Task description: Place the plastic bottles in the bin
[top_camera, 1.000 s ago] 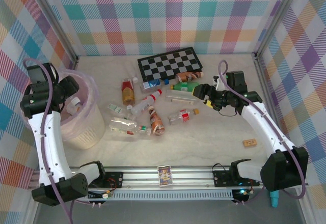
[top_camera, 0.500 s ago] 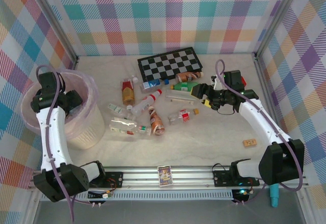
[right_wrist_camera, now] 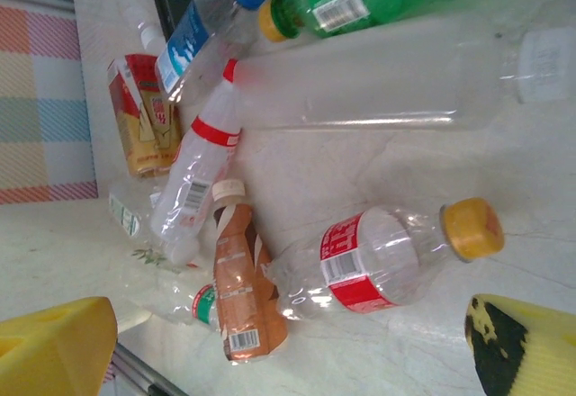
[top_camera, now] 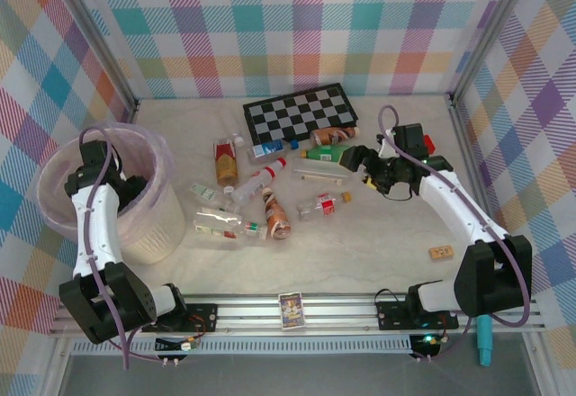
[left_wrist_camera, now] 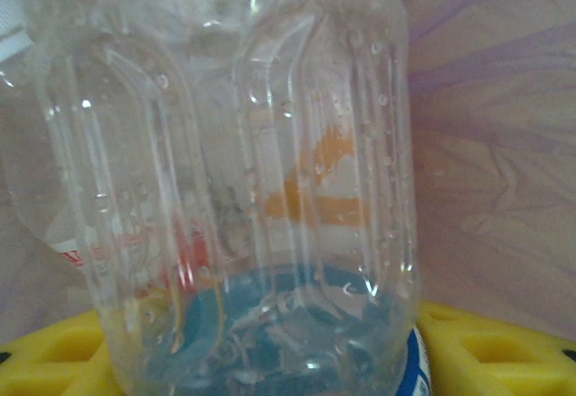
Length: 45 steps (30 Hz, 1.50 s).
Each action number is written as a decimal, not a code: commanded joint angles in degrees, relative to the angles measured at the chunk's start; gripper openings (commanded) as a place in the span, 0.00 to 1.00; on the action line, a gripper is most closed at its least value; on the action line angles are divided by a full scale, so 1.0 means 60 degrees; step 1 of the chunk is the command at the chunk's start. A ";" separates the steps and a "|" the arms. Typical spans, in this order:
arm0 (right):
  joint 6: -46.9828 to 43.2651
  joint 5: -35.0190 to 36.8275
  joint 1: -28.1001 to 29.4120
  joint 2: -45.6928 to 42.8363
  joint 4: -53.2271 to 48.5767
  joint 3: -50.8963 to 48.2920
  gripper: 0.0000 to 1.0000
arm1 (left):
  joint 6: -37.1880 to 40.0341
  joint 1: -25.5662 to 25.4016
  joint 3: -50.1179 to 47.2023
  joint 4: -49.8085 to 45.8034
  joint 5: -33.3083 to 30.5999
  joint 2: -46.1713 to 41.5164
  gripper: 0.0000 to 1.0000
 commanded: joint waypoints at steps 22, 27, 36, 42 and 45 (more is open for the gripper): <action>0.1448 0.0271 -0.0422 -0.0149 -0.0349 -0.0329 0.99 | 0.0753 0.0125 0.2513 -0.1521 0.0181 -0.0865 1.00; 0.2619 0.1015 -0.0106 -0.0288 -0.0061 -0.1034 0.99 | 0.0890 0.0112 0.3238 -0.1893 0.0014 -0.1053 1.00; 0.4416 0.2160 0.1214 0.0494 0.0223 -0.1351 0.95 | 0.0938 0.0102 0.4480 -0.2535 0.0248 -0.1678 1.00; 0.5850 0.2436 0.1633 0.1320 0.1583 -0.1734 0.90 | 0.0608 -0.0596 0.5940 -0.2956 0.1061 -0.1824 1.00; 0.6212 0.2572 0.1774 0.1712 0.2059 -0.1660 0.88 | 0.0138 -0.1797 0.5937 -0.2757 0.1204 -0.2112 1.00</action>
